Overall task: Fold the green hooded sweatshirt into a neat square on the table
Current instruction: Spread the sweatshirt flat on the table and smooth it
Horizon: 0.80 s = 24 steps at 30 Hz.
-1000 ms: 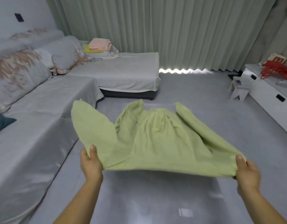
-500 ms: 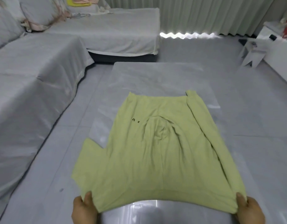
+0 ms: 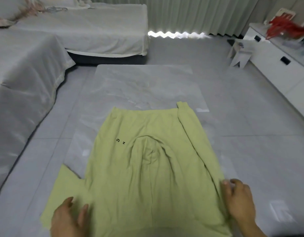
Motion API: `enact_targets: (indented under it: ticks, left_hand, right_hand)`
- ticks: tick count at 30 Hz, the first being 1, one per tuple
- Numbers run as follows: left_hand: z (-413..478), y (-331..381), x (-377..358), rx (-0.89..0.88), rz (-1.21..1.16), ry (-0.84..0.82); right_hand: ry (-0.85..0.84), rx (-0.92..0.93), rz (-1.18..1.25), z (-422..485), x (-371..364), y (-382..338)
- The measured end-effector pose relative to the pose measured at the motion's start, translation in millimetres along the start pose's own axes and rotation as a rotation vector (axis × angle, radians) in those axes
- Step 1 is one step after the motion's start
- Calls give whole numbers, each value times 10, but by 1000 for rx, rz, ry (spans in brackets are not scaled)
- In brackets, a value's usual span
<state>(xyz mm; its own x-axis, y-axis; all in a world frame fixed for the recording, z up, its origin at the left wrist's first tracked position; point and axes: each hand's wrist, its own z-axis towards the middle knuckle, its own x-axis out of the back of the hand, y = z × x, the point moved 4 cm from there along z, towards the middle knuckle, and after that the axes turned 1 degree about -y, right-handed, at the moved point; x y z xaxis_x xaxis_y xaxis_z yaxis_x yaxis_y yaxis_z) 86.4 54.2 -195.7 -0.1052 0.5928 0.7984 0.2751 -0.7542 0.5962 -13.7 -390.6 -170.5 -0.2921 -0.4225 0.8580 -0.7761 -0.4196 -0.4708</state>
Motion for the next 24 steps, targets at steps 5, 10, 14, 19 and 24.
enact_targets:
  ticks: [5, 10, 14, 19, 24]
  left_hand:
    - [119, 710, -570, -331, 133, -240]
    - [144, 617, -1053, -367, 363, -226]
    - [150, 563, -1068, -367, 418, -149]
    - [153, 564, -1065, -349, 432, -142]
    - [144, 588, -1063, -342, 427, -165]
  right_hand:
    - [-66, 81, 168, 875, -443, -337]
    - [-77, -89, 290, 1307, -590, -448]
    - [-132, -90, 508, 1495, -593, -536]
    - [193, 30, 613, 1601, -34, -369]
    - [300, -441, 499, 1882, 254, 1424]
